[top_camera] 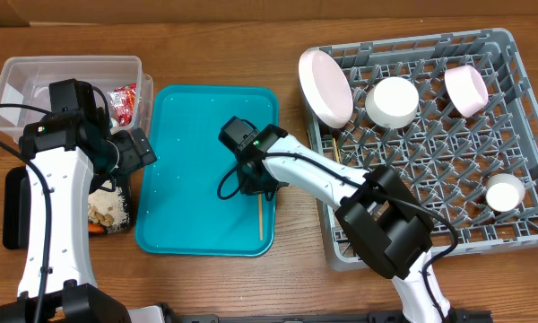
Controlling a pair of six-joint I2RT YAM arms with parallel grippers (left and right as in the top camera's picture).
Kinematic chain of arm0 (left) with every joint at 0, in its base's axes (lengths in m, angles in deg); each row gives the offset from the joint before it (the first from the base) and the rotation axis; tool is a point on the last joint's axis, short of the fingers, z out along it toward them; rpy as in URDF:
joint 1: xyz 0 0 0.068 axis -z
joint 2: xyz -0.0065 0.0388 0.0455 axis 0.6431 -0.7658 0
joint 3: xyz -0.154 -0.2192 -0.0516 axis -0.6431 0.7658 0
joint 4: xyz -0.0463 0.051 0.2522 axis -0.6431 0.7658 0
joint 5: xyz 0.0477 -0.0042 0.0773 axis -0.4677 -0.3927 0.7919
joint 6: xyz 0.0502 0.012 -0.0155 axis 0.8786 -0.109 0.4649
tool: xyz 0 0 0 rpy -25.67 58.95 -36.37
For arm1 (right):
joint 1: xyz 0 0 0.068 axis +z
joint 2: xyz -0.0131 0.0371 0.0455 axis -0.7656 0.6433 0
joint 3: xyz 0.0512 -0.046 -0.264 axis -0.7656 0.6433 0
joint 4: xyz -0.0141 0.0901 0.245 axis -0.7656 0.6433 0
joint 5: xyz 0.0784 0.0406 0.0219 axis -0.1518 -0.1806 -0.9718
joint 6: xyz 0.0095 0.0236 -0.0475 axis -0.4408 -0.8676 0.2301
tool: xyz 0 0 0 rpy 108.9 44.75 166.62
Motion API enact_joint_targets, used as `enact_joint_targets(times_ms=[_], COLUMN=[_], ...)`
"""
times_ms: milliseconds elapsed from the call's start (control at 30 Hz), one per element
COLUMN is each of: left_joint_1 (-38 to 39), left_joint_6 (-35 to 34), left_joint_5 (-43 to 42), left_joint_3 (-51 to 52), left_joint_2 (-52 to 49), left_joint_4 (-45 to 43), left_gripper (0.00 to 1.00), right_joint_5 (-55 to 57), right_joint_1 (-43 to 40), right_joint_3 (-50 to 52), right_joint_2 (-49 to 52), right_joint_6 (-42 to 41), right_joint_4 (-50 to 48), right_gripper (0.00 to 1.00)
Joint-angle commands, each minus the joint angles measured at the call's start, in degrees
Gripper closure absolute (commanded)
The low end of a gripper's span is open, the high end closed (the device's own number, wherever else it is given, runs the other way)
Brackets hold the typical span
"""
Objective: Sort waste into correct bins and load items into the dishwasher
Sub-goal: 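Return the right gripper to the teal tray and grasp the second chopstick, then place the second chopstick in the rack's left side with right gripper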
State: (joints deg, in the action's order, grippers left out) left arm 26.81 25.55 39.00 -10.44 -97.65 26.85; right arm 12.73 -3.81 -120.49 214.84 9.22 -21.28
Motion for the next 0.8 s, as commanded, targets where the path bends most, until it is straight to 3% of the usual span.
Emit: enact_joint_targets(times_ms=[0, 100, 333, 500, 767], left_joint_1=[0.1, 0.1, 0.1, 0.1, 0.1], left_joint_6=[0.9, 0.9, 0.9, 0.9, 0.9], left_joint_5=[0.4, 0.4, 0.4, 0.4, 0.4], left_joint_3=[-0.2, -0.2, -0.2, -0.2, -0.2], left_joint_2=[-0.5, -0.5, -0.5, -0.5, -0.5], left_joint_4=[-0.1, -0.1, -0.1, -0.1, -0.1], left_gripper=[0.0, 0.0, 0.0, 0.0, 0.0], right_joint_5=[-1.6, -1.6, -0.1, 4.2, 7.3], right_joint_1=[0.3, 0.3, -3.2, -7.0, -13.3], right_joint_3=[0.5, 0.4, -4.8, -5.7, -3.6], right_joint_2=[1.9, 1.4, -6.8, -18.5, -21.1], right_joint_6=[-0.4, -0.4, 1.1, 4.4, 9.7], right_joint_4=[-0.2, 0.2, 10.9, 17.7, 26.3], right_gripper=[0.89, 0.96, 0.96, 0.96, 0.96])
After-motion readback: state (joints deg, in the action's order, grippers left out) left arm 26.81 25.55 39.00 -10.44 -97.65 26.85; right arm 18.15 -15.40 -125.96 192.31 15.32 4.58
